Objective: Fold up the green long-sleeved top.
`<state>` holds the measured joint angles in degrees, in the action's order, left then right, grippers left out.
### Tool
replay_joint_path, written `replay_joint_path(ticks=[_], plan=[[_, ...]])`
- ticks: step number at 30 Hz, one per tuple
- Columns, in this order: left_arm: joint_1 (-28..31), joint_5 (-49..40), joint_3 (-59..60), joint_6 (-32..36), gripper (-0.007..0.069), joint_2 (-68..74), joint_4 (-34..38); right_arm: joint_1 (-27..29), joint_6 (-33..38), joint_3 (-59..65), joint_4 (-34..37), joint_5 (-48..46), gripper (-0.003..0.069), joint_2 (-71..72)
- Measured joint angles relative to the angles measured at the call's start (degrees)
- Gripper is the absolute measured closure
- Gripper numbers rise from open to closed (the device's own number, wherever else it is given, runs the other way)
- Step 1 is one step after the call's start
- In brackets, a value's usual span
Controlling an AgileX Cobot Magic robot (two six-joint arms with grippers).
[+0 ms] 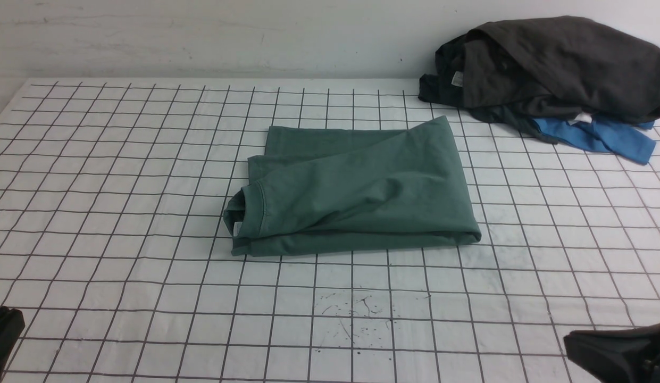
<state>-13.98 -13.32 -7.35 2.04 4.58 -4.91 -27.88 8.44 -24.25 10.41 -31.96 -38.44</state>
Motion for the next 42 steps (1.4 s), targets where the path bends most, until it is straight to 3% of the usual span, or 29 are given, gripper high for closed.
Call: replay_joint_path(ticks=[3, 9, 17, 22, 30, 42], plan=[[0.00, 0.00, 0.00, 0.00, 0.0631, 0.00, 0.00, 2.57, 0.07, 0.00, -1.22, -3.61, 0.0671, 10.43], [0.00, 0.00, 0.00, 0.00, 0.0631, 0.00, 0.00, 14.50, 0.24, 0.08, -2.69, -7.90, 0.0671, 29.67], [0.00, -0.05, 0.00, 0.00, 0.0631, 0.00, 0.00, 27.95, 0.18, 14.52, -2.69, 4.13, 0.0671, 38.88], [0.00, -0.05, 0.00, 0.00, 0.0631, 0.00, 0.00, 28.66, -3.96, 24.44, -5.40, 15.45, 0.0671, 39.02], [0.00, -0.05, 0.00, 0.00, 0.0631, 0.00, 0.00, 28.07, -14.89, 25.76, -10.11, 12.13, 0.0671, 39.02], [0.00, -0.05, 0.00, 0.00, 0.0631, 0.00, 0.00, 28.07, -11.51, 25.66, -10.41, 11.29, 0.0671, 39.02]])
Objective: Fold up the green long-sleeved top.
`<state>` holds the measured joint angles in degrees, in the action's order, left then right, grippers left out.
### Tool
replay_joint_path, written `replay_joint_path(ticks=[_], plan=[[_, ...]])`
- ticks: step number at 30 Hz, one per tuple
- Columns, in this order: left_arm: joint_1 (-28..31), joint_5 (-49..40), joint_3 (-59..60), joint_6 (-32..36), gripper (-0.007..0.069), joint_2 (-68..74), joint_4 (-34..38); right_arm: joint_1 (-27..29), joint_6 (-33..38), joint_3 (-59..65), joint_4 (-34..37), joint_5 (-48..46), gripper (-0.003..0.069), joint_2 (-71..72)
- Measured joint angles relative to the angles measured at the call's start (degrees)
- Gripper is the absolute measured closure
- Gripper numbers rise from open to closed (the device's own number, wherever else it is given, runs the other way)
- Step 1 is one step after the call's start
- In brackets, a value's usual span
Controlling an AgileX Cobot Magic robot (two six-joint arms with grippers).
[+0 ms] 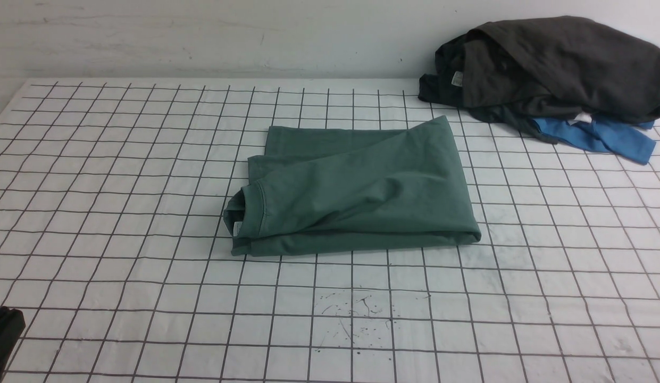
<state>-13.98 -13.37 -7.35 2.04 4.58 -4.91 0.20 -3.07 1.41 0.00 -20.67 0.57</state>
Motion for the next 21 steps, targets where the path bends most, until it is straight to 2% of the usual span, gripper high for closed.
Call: replay_joint_path(ticks=[14, 19, 21], plan=[[0.25, 0.34, 1.95, 0.00, 0.0631, -2.29, 0.05, 0.00, 0.00, -0.02, 0.00, 0.00, 0.0671, 0.00], [4.64, -0.56, 7.12, 0.00, 0.0631, -5.18, 0.46, 0.00, 0.04, -0.02, 0.00, -0.06, 0.0671, 0.00], [7.37, -1.96, 8.65, -0.38, 0.0631, -5.18, 2.64, 0.00, 0.04, -0.02, 0.00, -0.12, 0.0671, 0.00]])
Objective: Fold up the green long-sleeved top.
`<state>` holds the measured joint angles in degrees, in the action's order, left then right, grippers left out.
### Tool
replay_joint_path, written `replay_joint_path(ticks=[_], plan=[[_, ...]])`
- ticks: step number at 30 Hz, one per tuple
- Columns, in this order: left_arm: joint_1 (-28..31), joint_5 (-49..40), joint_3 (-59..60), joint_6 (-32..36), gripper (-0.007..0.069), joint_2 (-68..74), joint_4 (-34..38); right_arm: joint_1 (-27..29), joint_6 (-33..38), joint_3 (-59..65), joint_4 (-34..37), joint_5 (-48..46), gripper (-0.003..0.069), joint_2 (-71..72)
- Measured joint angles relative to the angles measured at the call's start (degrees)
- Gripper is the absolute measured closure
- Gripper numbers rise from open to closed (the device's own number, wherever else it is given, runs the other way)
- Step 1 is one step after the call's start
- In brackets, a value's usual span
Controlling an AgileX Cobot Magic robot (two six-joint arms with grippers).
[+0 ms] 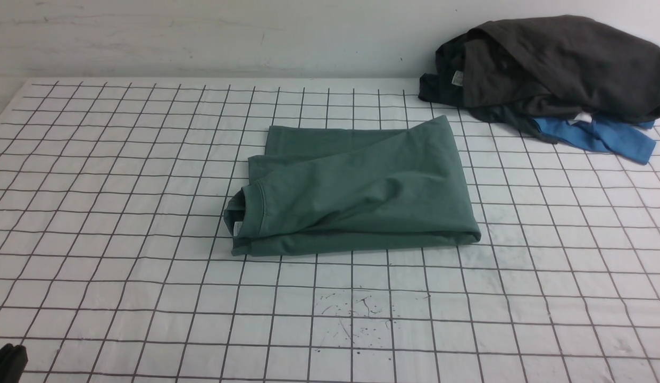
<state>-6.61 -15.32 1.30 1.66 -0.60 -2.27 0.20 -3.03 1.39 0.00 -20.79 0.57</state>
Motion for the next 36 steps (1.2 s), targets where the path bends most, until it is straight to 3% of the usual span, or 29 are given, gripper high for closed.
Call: replay_joint_path(ticks=[4, 36], plan=[[1.80, -5.75, 0.18, 0.77, 0.0631, 0.00, 3.71, 0.00, 0.00, 0.00, 0.00, -0.05, 0.0671, 0.00], [1.80, -5.76, 0.18, 2.96, 0.0631, 0.00, 4.73, 0.00, 0.02, 0.00, 0.00, -0.05, 0.0671, 0.00]])
